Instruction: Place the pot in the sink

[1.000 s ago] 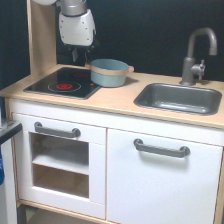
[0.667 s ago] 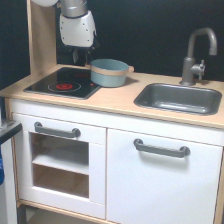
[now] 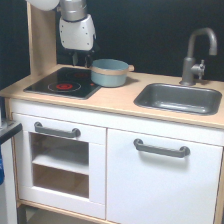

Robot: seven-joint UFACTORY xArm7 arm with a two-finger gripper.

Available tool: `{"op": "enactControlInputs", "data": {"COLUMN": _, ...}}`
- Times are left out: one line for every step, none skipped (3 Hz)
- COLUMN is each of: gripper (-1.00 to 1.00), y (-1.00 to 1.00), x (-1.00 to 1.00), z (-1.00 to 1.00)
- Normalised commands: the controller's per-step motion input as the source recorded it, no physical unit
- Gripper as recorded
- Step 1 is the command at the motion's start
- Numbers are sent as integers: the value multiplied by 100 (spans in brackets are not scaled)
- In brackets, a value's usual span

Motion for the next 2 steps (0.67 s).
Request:
{"op": "enactControlInputs", "data": {"gripper": 99, "y": -2, "x": -11, "z": -56}}
{"op": "enactControlInputs", "data": {"gripper": 12, "y": 8, "x": -4, "z": -21}}
